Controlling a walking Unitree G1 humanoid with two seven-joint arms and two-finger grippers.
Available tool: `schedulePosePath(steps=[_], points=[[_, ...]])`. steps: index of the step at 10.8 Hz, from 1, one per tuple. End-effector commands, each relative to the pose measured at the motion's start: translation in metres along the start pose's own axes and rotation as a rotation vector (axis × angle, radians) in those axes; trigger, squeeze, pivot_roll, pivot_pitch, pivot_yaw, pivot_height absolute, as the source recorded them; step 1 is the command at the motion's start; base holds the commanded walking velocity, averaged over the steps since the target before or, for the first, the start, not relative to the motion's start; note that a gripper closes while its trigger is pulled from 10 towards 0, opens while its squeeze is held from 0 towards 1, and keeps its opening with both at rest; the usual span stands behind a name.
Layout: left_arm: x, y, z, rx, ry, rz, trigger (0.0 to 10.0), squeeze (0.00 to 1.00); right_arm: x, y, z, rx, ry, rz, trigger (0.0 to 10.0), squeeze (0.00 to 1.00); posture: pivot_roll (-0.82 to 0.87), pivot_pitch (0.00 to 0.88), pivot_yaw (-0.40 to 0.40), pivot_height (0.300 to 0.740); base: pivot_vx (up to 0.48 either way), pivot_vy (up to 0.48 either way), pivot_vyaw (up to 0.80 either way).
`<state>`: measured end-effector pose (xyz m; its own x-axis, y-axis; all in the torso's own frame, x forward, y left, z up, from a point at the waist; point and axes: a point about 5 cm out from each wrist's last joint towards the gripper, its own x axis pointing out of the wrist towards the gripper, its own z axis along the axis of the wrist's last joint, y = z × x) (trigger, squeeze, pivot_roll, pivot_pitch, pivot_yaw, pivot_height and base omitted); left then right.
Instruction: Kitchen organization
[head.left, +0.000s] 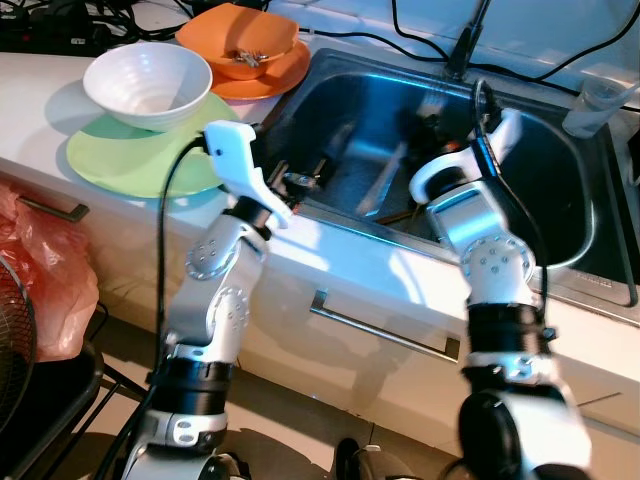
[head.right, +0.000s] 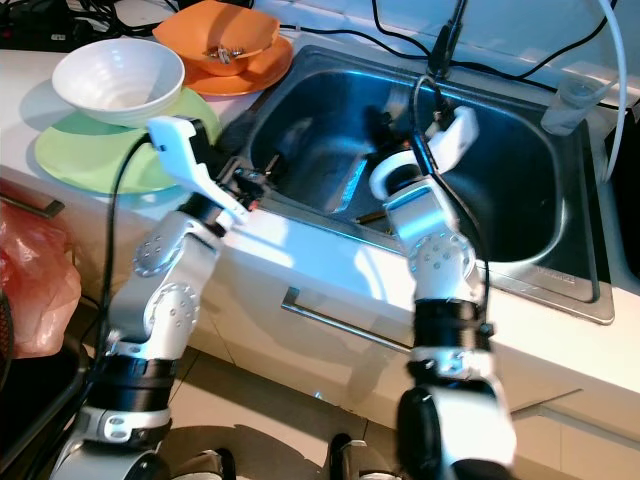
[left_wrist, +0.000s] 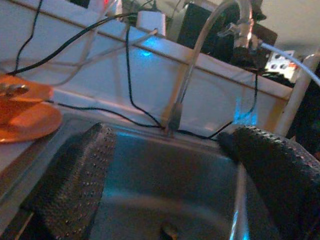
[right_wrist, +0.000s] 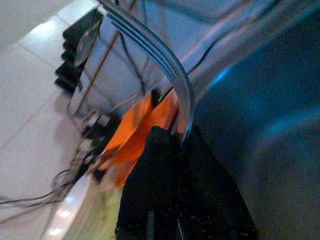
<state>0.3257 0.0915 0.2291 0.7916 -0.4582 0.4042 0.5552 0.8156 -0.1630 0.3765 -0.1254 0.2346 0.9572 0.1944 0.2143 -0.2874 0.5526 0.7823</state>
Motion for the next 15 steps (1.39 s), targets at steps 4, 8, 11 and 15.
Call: schedulePosePath(steps=[4,8,11,15], points=[[-0.004,-0.002,-0.001,0.036,0.025,0.007,10.0,1.00,0.008,-0.006,0.019,-0.375,-0.066,0.006,3.4,0.00,-0.08,0.164,-0.040,0.740,0.000,0.000,0.00],[-0.007,0.008,0.001,0.135,0.057,0.081,10.0,0.00,0.013,-0.037,0.042,-0.791,-0.053,-0.067,10.0,0.00,-0.04,0.170,-0.043,0.740,0.000,0.000,0.00],[-0.011,0.009,0.002,0.158,0.076,0.086,10.0,0.00,0.017,-0.051,0.043,-0.882,0.022,-0.096,10.0,0.00,0.01,0.182,-0.047,0.740,0.000,0.000,0.00],[-0.021,0.010,-0.001,0.187,0.150,0.059,10.0,0.00,0.019,-0.057,0.032,-0.941,0.109,-0.096,10.0,1.00,0.05,0.191,-0.031,0.740,0.000,0.000,0.00]])
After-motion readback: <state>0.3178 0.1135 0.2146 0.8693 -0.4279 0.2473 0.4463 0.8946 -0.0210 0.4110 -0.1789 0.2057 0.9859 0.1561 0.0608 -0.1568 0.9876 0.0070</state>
